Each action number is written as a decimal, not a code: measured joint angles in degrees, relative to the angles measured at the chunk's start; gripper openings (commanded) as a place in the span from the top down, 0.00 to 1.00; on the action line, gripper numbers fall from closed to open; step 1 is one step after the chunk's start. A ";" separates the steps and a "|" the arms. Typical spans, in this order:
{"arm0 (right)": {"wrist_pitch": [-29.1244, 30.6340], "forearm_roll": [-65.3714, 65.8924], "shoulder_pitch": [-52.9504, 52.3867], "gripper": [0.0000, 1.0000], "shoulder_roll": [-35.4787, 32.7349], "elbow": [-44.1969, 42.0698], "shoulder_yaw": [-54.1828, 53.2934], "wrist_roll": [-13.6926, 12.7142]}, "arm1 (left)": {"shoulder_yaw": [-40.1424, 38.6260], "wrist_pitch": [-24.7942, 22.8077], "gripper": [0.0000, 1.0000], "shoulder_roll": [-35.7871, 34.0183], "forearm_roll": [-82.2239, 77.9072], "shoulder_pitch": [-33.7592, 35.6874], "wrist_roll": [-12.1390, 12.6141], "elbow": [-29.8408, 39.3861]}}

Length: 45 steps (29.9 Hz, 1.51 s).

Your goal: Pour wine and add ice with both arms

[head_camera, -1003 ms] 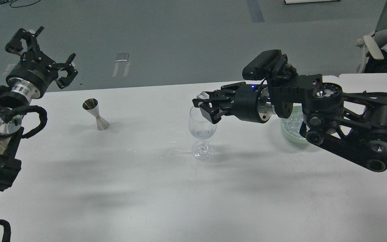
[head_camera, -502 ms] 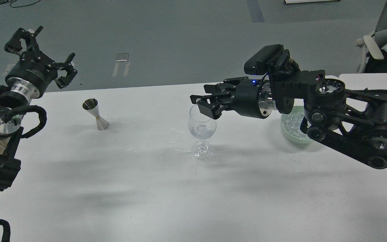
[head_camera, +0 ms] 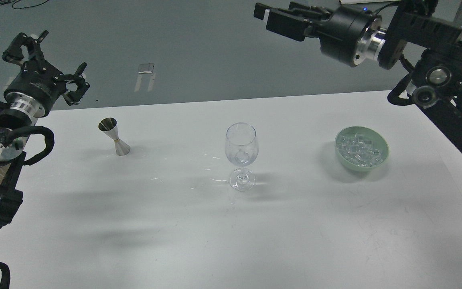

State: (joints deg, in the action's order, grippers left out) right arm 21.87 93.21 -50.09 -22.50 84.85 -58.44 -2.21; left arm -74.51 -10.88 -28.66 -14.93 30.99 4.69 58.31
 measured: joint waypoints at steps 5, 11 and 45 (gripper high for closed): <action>-0.61 -6.11 1.54 0.00 2.54 -0.15 -8.87 0.01 | -0.39 -0.47 0.04 0.17 -0.12 0.13 0.57 -0.95; -0.18 -10.73 1.70 0.00 4.35 -2.47 -18.61 0.01 | -0.20 -0.68 0.03 0.86 -0.74 0.84 -0.18 -3.19; 6.13 -80.53 1.31 0.00 9.26 -38.54 -25.46 -0.56 | -0.16 -17.09 0.03 4.75 0.05 2.83 -8.89 -5.00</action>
State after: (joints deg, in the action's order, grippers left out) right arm 28.00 12.68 -48.78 -13.24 46.31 -83.89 -2.77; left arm -74.66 -27.97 -23.91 -14.88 33.82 -4.19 53.31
